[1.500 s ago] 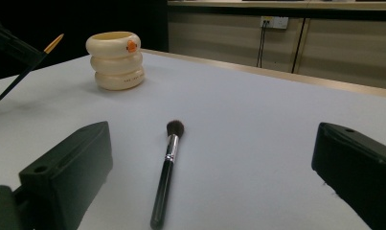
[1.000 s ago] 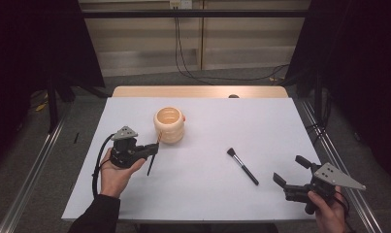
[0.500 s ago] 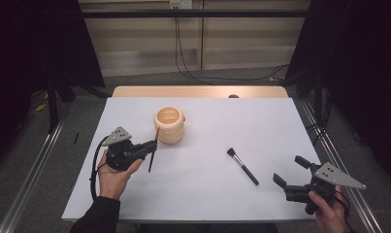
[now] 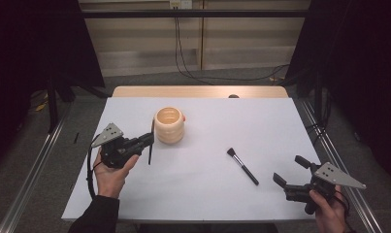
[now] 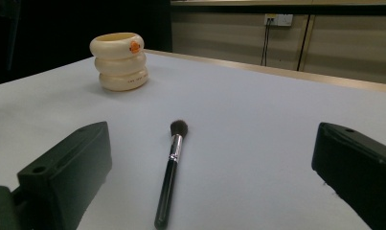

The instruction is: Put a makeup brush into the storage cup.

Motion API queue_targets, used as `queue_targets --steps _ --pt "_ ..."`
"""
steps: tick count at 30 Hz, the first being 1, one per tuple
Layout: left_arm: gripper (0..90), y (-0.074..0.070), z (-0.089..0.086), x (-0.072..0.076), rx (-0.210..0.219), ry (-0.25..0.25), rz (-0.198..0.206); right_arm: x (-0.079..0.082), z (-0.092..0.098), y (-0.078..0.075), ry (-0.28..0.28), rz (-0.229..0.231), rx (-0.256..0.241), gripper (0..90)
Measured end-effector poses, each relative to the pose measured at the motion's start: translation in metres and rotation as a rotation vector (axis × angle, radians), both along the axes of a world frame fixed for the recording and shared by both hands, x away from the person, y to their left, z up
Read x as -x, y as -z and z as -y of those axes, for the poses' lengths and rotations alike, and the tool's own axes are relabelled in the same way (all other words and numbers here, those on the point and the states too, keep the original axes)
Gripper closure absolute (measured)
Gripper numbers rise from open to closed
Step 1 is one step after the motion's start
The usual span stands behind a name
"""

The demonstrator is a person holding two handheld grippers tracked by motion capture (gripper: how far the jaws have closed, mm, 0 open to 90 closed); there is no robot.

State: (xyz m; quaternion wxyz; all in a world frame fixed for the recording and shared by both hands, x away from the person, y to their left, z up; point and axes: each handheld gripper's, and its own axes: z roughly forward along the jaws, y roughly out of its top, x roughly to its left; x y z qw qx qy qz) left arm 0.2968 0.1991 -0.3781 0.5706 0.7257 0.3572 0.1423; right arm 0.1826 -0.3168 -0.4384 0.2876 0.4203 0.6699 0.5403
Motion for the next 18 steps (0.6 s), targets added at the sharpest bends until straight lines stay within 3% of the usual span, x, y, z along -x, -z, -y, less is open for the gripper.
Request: queue_targets --steps 2,6,10,18 --pt "83.7 -0.002 0.003 0.001 -0.014 -0.004 0.013 0.0 -0.001 0.0 -0.003 -0.009 0.002 0.0" --pt "83.7 -0.005 0.004 0.0 0.005 0.004 0.029 0.0 -0.001 0.0 0.003 -0.005 0.003 0.0" --pt "83.7 -0.007 0.006 -0.002 0.004 -0.024 0.035 0.0 0.0 0.0 0.0 -0.007 0.0 0.0" --pt "83.6 -0.012 0.013 -0.011 -0.021 0.006 0.063 0.0 0.001 0.001 0.003 -0.006 -0.003 0.0"
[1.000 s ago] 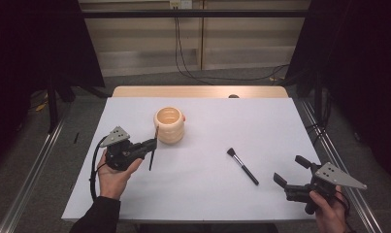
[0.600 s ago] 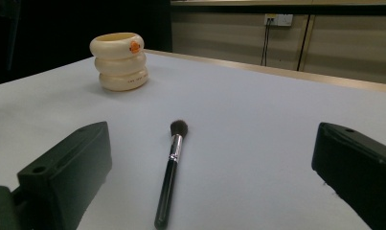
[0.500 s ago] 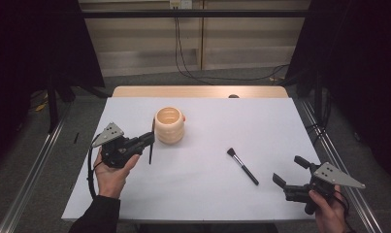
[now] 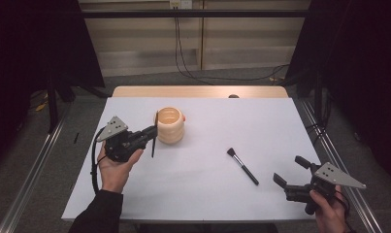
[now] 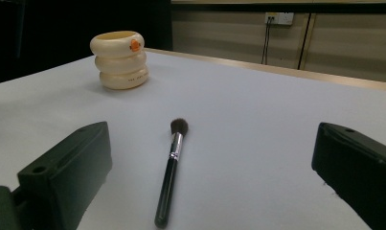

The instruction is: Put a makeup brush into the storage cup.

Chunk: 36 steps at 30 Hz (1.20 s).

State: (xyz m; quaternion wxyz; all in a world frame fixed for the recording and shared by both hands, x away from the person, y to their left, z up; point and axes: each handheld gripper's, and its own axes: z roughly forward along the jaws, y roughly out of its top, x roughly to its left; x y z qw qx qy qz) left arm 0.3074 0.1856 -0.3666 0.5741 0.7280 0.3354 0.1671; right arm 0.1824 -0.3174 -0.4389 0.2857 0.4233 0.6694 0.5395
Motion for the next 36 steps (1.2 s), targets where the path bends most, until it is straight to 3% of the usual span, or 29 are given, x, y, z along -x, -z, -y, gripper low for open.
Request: queue_targets --steps 4,6,8,13,20,27,33,36 --pt "83.7 -0.003 0.004 -0.004 0.007 -0.011 0.005 0.0 0.0 0.0 0.0 -0.004 -0.001 0.0" --pt "83.7 -0.004 0.007 -0.007 -0.024 -0.011 0.005 0.0 -0.001 0.0 0.002 -0.006 -0.001 0.0" --pt "83.7 -0.005 0.009 -0.009 -0.004 -0.013 0.001 0.0 -0.001 0.0 -0.001 -0.003 0.001 0.0" --pt "83.7 -0.007 0.017 -0.013 -0.017 -0.011 0.008 0.0 -0.001 0.0 -0.002 -0.007 -0.002 0.0" --pt "83.7 -0.019 0.03 -0.018 -0.043 -0.005 0.048 0.0 -0.001 0.0 -0.003 -0.007 -0.002 0.0" --pt "83.7 -0.027 0.035 -0.03 0.001 -0.024 0.056 0.0 -0.001 0.0 -0.001 -0.007 -0.002 0.0" --pt "83.7 -0.034 0.042 -0.039 -0.002 -0.026 0.067 0.0 -0.001 0.0 -0.003 -0.006 -0.004 0.0" --pt "83.6 -0.039 0.046 -0.04 0.003 -0.004 0.084 0.0 -0.001 0.0 -0.005 -0.007 -0.002 0.0"
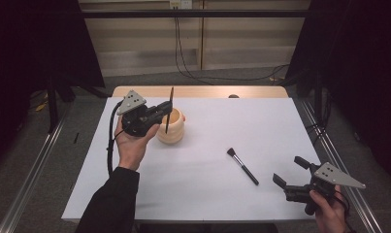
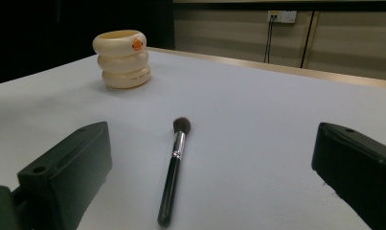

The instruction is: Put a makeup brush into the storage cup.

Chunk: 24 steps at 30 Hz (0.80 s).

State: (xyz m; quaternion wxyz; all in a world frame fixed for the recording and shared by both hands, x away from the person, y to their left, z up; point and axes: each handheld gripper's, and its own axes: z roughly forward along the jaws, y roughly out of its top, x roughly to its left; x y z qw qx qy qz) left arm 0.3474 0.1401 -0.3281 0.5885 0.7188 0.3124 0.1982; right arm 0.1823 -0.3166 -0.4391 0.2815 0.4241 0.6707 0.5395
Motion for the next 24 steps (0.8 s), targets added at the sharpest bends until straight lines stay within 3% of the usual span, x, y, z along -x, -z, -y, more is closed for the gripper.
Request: queue_targets --steps 4,11,16,24 --pt "83.6 -0.004 0.002 -0.005 0.001 -0.009 0.015 0.0 0.0 0.0 0.002 0.001 -0.003 0.0" --pt "83.6 -0.003 0.0 -0.019 0.002 -0.031 0.006 0.0 0.0 0.0 -0.002 -0.001 -0.003 0.0" --pt "83.7 -0.003 0.0 -0.028 -0.02 -0.043 0.002 0.001 0.0 0.0 0.0 -0.001 -0.007 0.0" --pt "83.6 -0.001 0.002 -0.043 0.024 -0.072 0.009 0.0 0.0 0.0 -0.002 -0.001 -0.007 0.0"
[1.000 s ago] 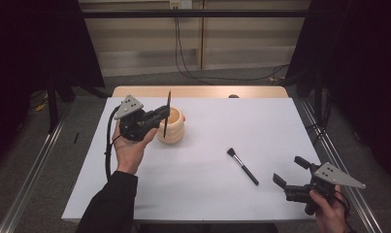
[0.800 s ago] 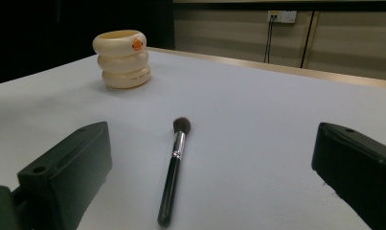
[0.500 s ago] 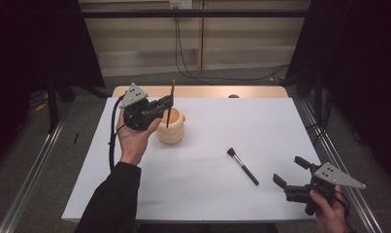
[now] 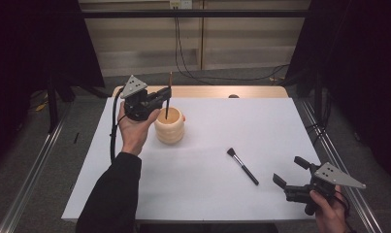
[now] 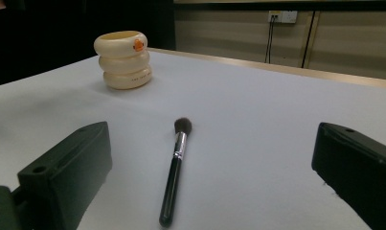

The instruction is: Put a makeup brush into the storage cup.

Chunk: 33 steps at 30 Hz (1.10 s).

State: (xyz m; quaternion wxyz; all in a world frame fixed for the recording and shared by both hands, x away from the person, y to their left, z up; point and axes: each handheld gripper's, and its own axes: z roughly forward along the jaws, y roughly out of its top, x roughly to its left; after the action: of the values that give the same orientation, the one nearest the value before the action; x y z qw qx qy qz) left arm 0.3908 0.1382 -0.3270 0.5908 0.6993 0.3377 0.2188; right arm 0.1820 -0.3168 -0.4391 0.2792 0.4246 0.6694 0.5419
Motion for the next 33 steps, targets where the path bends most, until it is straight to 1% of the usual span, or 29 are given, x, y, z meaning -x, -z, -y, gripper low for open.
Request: queue_targets --steps 1,2,3,4,6,7,11,12,13,14,15,16,17,19,23,25,26,27,29,33 --pt "83.7 0.0 0.0 -0.002 -0.015 -0.002 -0.002 0.0 0.0 0.0 -0.001 0.0 0.001 0.0" --pt "83.7 0.002 0.0 -0.003 -0.017 -0.005 -0.007 0.0 0.0 0.0 -0.001 0.0 0.001 0.0" --pt "83.7 0.003 0.0 -0.006 -0.021 0.003 -0.006 0.0 0.0 0.0 -0.002 0.0 0.001 0.0" --pt "83.7 0.004 0.0 -0.007 -0.034 -0.004 -0.011 0.0 0.0 0.0 -0.002 0.001 0.003 0.0" --pt "83.7 0.005 0.0 -0.009 -0.039 -0.012 -0.017 0.0 0.0 0.0 0.0 0.0 0.002 0.0" --pt "83.7 0.006 0.001 -0.01 -0.03 -0.007 -0.014 0.0 0.0 0.0 -0.002 0.0 0.001 0.0" --pt "83.7 0.008 0.001 -0.015 -0.037 -0.012 -0.009 0.0 0.0 0.0 0.0 -0.001 0.001 0.0" --pt "83.7 0.009 0.001 -0.016 -0.027 -0.019 -0.017 0.0 0.0 0.0 0.0 -0.002 0.001 0.0" --pt "83.7 0.01 0.0 -0.017 -0.032 -0.028 -0.019 0.0 0.0 0.0 -0.001 0.0 0.002 0.0" --pt "83.7 0.011 0.001 -0.017 -0.031 -0.027 -0.02 0.0 0.0 0.0 0.0 0.0 0.004 0.0" --pt "83.7 0.012 0.002 -0.017 -0.044 -0.027 -0.018 0.0 0.0 0.0 -0.002 0.0 0.004 0.0" --pt "83.7 0.013 0.003 -0.018 -0.047 -0.025 -0.017 0.0 0.0 0.0 0.0 0.0 0.0 0.0" --pt "83.7 0.014 0.004 -0.019 -0.043 -0.017 -0.017 0.0 0.0 0.001 -0.003 -0.003 0.002 0.0" --pt "83.7 0.014 0.007 -0.02 -0.053 -0.025 -0.009 -0.001 0.001 0.001 -0.002 -0.001 0.003 0.0" --pt "83.7 0.017 0.007 -0.024 -0.043 -0.026 -0.014 -0.001 0.001 0.001 0.001 0.0 0.001 0.0" --pt "83.7 0.019 0.007 -0.026 -0.048 -0.022 -0.014 0.0 0.001 0.001 0.0 0.0 0.003 0.0" --pt "83.6 0.019 0.006 -0.027 -0.052 -0.03 -0.016 0.0 0.001 0.001 0.001 0.0 0.001 0.0" --pt "83.6 0.02 0.006 -0.028 -0.043 -0.029 -0.016 -0.001 0.001 0.001 0.0 -0.001 0.002 0.0" --pt "83.6 0.021 0.005 -0.03 -0.042 -0.036 -0.018 -0.001 0.001 0.001 0.002 0.0 0.002 0.0" --pt "83.7 0.026 0.005 -0.035 -0.059 -0.032 -0.018 -0.001 0.001 0.001 0.004 -0.002 0.003 0.0"
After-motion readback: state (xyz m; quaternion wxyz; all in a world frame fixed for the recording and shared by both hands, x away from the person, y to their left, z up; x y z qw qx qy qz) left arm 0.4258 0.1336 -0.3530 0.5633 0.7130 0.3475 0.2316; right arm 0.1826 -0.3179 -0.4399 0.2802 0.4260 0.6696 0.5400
